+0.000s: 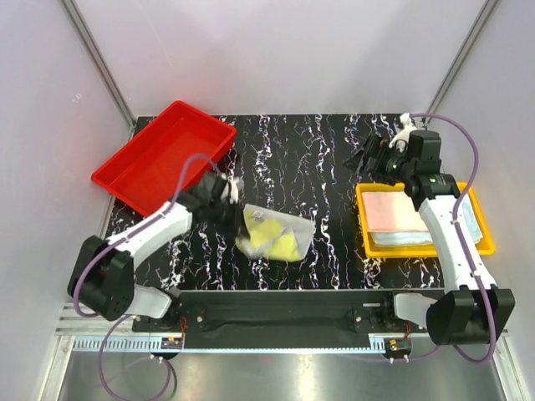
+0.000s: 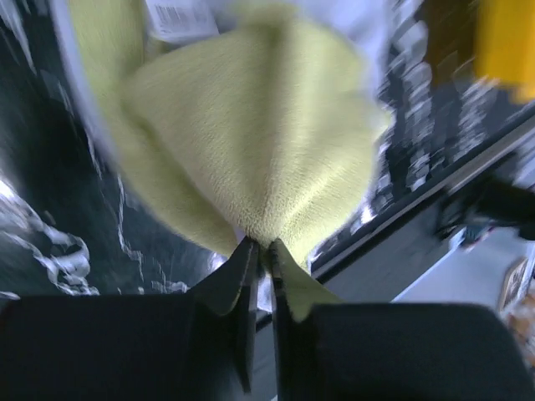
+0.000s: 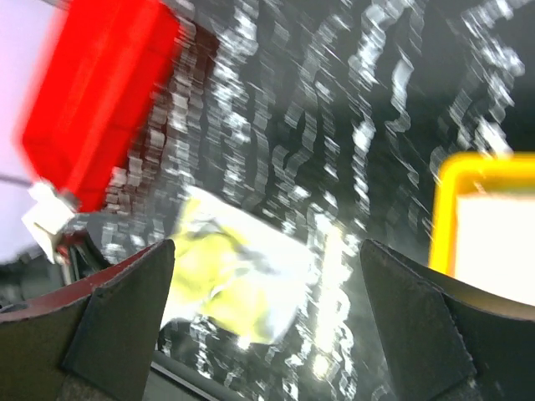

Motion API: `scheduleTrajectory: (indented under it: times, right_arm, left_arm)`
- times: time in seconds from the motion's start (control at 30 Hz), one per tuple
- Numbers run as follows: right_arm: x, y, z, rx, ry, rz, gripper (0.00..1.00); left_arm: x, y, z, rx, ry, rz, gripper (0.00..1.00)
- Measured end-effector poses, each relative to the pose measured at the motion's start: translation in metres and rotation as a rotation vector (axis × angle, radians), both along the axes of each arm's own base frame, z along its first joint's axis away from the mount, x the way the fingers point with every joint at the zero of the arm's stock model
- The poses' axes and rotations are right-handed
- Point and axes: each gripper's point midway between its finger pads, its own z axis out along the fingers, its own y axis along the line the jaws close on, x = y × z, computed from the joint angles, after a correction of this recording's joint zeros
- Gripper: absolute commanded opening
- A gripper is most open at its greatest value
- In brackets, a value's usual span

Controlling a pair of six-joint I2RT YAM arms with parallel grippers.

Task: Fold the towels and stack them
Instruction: Move the towel to the center of the board

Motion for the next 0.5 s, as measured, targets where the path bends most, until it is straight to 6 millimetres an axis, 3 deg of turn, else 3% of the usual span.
scheduleTrajectory:
  times: [0.07,0.17,0.3,0.37,0.5]
  right_arm:
    - [-0.001,-0.005,-0.021,-0.034,0.069,-0.019,0.95]
    - [-0.001,-0.006,-0.059,-0.084,0.192,-0.03,0.9]
    - [-0.01,0.02,-0.111,-0.138,0.33,0.03,0.77]
    - [-0.021,0.044,-0.132,-0.166,0.386,0.094,0.66]
    - [-0.047,0.089,-0.174,-0.242,0.476,0.222,0.57]
  left_arm:
    - [-0.029,0.009,-0.041,0.053,0.13,0.009,0.31]
    - [-0.041,0.018,-0.057,0.093,0.186,0.051,0.46]
    - [-0.012,0.018,-0.036,0.118,0.085,0.103,0.51]
    - [0.01,0.018,-0.015,0.122,0.013,0.134,0.51]
    - [0.056,0.019,0.018,0.105,-0.092,0.195,0.5]
